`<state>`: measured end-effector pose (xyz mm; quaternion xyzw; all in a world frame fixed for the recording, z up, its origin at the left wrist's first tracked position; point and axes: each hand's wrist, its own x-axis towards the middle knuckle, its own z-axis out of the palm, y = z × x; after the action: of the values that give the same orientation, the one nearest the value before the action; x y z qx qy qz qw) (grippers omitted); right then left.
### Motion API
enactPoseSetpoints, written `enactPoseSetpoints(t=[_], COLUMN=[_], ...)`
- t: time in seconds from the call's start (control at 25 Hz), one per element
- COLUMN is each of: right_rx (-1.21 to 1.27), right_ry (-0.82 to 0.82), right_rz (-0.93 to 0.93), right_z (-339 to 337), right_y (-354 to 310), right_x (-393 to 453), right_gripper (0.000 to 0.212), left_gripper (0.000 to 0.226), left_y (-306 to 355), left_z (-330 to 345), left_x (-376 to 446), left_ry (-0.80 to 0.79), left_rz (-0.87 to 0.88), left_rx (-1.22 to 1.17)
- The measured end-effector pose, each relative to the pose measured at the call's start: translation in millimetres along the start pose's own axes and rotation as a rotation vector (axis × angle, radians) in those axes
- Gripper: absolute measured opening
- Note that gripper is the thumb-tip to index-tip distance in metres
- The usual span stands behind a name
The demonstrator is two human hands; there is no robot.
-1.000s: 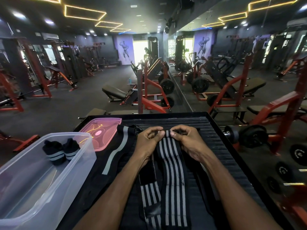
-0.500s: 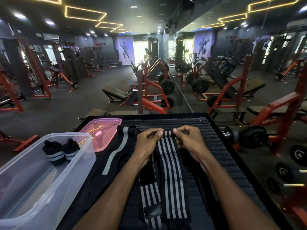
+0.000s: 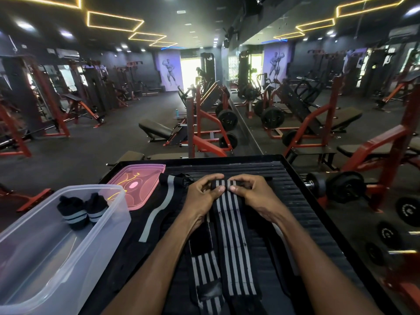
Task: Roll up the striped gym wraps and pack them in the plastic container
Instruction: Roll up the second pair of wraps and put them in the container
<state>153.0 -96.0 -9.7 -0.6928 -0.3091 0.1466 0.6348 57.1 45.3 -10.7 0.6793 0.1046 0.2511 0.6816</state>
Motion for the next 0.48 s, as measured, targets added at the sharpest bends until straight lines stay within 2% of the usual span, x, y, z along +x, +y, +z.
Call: enactPoseSetpoints(t=[0.16, 0.28, 0.44, 0.48], right_rx=[0.082, 0.180, 0.226, 0.244], right_ry=[0.043, 0.035, -0.006, -0.002], right_rz=[-0.047, -0.001, 0.114, 0.111], right_z=[0, 1, -1, -2], right_y=[-2, -5, -10, -10], right_x=[-1, -3, -5, -5], right_gripper=[0.026, 0.031, 0.011, 0.012], left_gripper=[0.018, 0.012, 0.029, 0.033], left_y=[-2, -2, 2, 2], left_z=[0, 1, 2, 1], left_x=[1, 2, 0, 0], left_ry=[-0.031, 0.005, 0.043, 0.032], left_rz=[-0.162, -0.088, -0.032, -0.026], left_rx=[-0.078, 0.011, 0.011, 0.023])
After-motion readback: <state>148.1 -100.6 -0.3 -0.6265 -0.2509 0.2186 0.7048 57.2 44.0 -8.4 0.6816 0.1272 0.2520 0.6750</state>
